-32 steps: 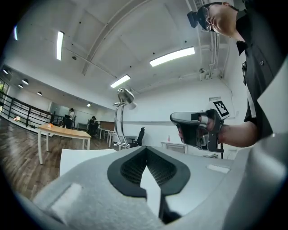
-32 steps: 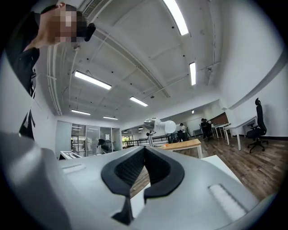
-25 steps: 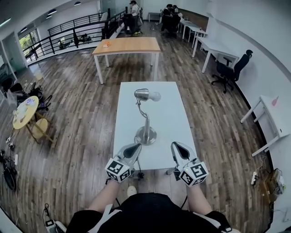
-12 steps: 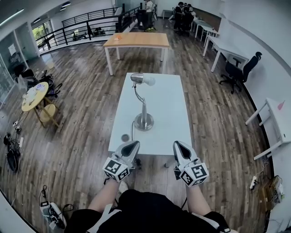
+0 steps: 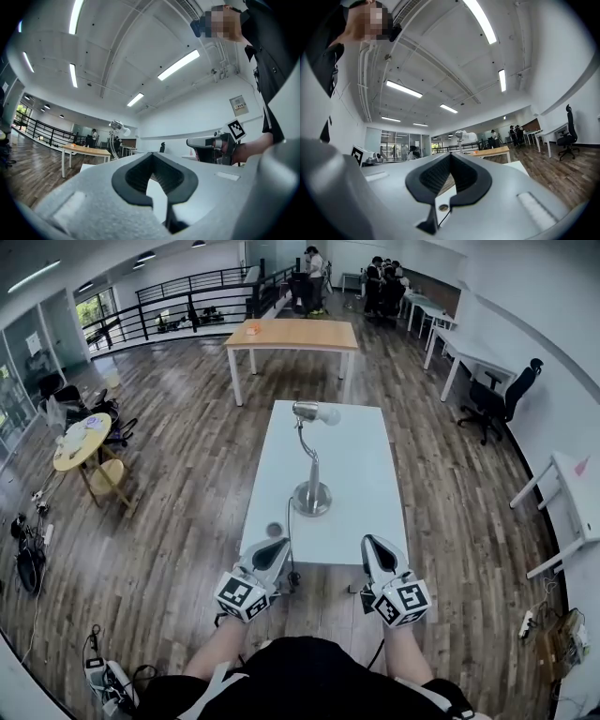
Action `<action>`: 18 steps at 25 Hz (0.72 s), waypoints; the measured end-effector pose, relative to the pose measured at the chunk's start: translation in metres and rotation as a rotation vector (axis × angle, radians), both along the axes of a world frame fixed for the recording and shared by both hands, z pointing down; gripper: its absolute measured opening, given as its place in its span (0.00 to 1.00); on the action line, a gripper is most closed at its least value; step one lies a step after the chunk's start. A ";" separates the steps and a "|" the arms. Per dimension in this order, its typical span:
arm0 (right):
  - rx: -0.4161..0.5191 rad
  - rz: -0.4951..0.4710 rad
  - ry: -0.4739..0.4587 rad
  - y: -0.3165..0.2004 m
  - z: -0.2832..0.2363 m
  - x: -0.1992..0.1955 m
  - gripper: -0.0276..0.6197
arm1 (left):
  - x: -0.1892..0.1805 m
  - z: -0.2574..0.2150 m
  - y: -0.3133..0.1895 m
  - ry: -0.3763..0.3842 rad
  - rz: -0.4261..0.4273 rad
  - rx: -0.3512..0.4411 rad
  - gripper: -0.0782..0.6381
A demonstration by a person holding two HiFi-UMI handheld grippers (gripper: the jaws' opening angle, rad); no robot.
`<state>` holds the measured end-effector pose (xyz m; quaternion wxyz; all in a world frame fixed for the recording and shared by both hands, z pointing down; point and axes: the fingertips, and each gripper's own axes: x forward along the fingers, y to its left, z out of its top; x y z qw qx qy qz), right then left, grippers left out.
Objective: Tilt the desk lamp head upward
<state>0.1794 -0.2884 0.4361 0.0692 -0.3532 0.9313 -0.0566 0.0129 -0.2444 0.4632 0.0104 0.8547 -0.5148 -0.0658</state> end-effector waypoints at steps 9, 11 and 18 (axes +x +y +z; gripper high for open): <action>0.015 0.007 0.024 0.014 -0.002 -0.030 0.05 | -0.036 -0.002 0.014 0.011 0.002 0.003 0.11; 0.016 0.014 0.029 0.017 0.000 -0.033 0.05 | -0.040 -0.003 0.016 0.008 0.008 0.007 0.11; 0.006 0.015 0.049 0.020 0.003 -0.037 0.05 | -0.038 -0.005 0.017 0.027 0.025 0.015 0.11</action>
